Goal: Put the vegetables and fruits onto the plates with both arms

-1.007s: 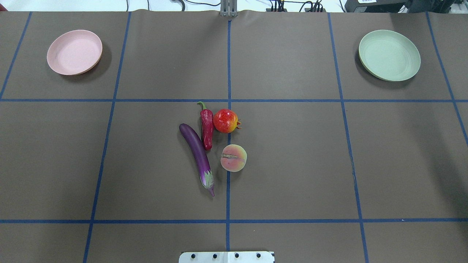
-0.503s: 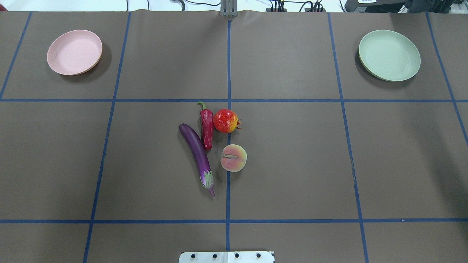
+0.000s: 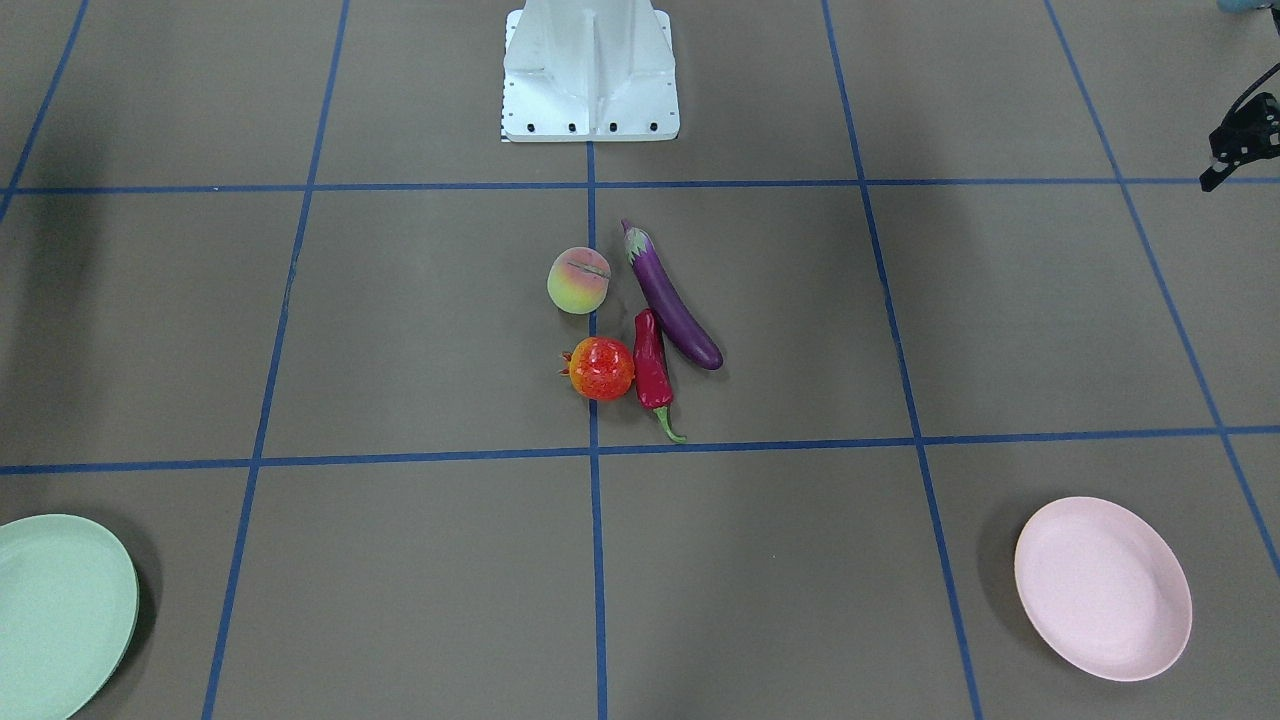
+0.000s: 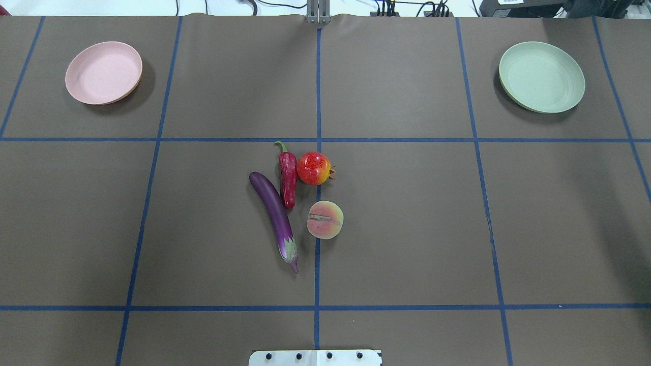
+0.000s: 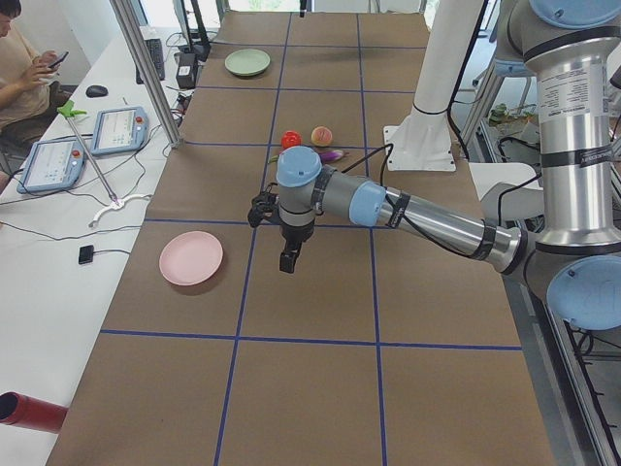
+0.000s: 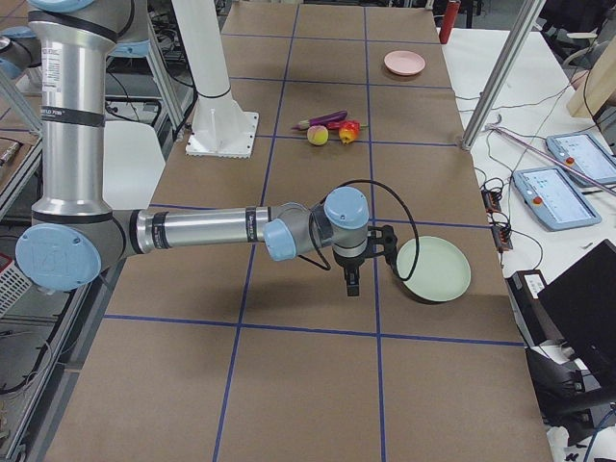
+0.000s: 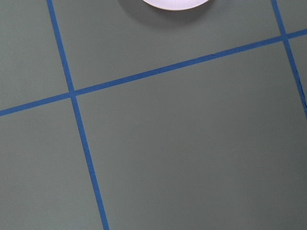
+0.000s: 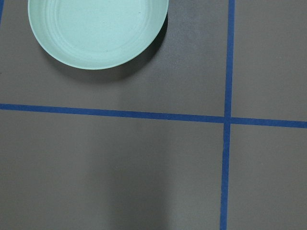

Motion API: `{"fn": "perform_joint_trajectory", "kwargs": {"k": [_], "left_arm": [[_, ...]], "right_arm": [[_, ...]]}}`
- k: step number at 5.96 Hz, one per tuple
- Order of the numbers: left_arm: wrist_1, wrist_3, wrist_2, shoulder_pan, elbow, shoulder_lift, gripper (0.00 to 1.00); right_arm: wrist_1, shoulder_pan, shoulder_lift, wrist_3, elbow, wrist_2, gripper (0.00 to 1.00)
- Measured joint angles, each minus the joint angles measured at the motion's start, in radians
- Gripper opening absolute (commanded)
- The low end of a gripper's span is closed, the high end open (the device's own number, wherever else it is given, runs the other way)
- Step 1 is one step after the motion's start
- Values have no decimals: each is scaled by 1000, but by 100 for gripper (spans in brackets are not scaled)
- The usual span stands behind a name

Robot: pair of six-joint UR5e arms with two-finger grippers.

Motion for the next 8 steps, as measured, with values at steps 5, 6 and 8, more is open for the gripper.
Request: {"fn": "perform_joint_trajectory", "kwargs": {"k": [5,6,8], "left_arm": [[7,-640,-12,267,-27,-221,100],[21,-868,37,404,-24,-325,100],[79,-1175,220,680,84,-587,100]], "right_arm": [[24,-43,5,44,-2,72,100],[25,-55,11,69,-2,70,100],[25,-70,17,81,-3,63,100]]}}
